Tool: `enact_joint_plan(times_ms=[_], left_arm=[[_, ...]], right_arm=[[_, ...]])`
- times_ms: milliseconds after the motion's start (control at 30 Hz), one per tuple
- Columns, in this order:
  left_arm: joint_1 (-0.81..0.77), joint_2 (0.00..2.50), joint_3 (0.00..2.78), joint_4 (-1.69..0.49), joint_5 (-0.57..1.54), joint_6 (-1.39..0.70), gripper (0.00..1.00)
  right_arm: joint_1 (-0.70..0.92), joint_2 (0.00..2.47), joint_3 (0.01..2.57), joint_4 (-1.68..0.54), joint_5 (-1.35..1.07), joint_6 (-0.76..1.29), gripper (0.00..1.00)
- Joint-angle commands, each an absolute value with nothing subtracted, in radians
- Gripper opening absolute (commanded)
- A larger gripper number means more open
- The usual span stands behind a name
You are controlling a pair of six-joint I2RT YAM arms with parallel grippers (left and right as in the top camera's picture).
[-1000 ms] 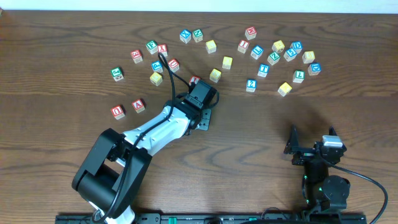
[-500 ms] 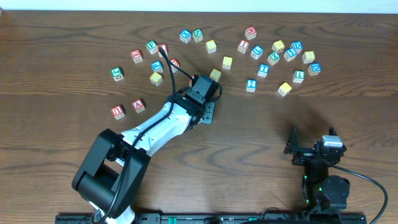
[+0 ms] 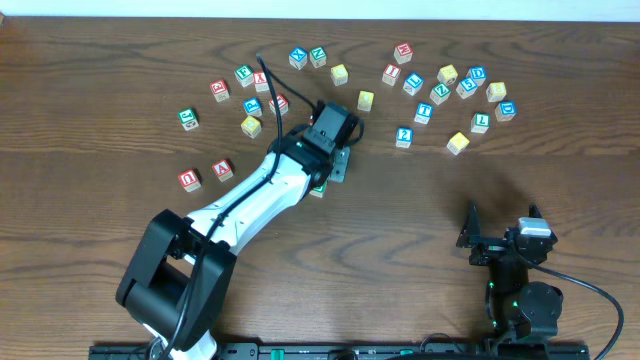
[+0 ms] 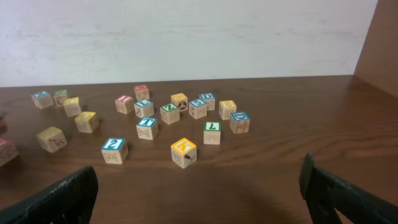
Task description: Spell out ROBOT
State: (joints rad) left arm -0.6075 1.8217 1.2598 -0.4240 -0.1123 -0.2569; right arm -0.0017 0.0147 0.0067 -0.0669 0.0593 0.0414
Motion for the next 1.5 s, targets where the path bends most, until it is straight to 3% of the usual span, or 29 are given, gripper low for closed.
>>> enact_joint_plan(times_ms=[0,333,767,800,833,900,933,1000,1067,1467], left_arm=[[-0.596,1.8,1.34,-0.448,-0.151,-0.217,0.43],[-0.509,1.617,1.406,-0.501,-0.151,-0.175,0.43],[-0.277,1.424,1.406,-0.664,-0.15,-0.176,0.43],[-0.266,1.424,1.406,-0.674,-0.15,-0.176,0.42],[-0.257,1.424,1.406,-0.682,-0.15,-0.176,0.33],[-0.241,1.424,1.405,-0.688,-0.15,-0.179,0.31],[-0.235,1.424,1.405,-0.688,-0.15,-0.179,0.32],[-0.222,1.424,1.405,-0.688,-0.15,-0.179,0.44],[-0.207,1.424,1.402,-0.688,-0.15,-0.18,0.5],[-0.143,1.424,1.309,-0.687,-0.139,-0.216,0.54]], right_arm=[[0.001,0.012,0.006,-0.071,0.06,0.048,0.99],[0.001,0.012,0.006,-0.071,0.06,0.048,0.99],[0.001,0.012,0.006,-0.071,0.06,0.048,0.99],[0.001,0.012,0.006,-0.071,0.061,0.048,0.99],[0.001,0.012,0.006,-0.071,0.06,0.048,0.99],[0.001,0.012,0.006,-0.071,0.061,0.048,0.99],[0.001,0.012,0.006,-0.071,0.06,0.048,0.99],[0.001,0.012,0.006,-0.071,0.06,0.048,0.99],[0.001,0.012,0.006,-0.071,0.06,0.048,0.99],[0.001,0.012,0.006,-0.063,0.032,0.068,0.99]])
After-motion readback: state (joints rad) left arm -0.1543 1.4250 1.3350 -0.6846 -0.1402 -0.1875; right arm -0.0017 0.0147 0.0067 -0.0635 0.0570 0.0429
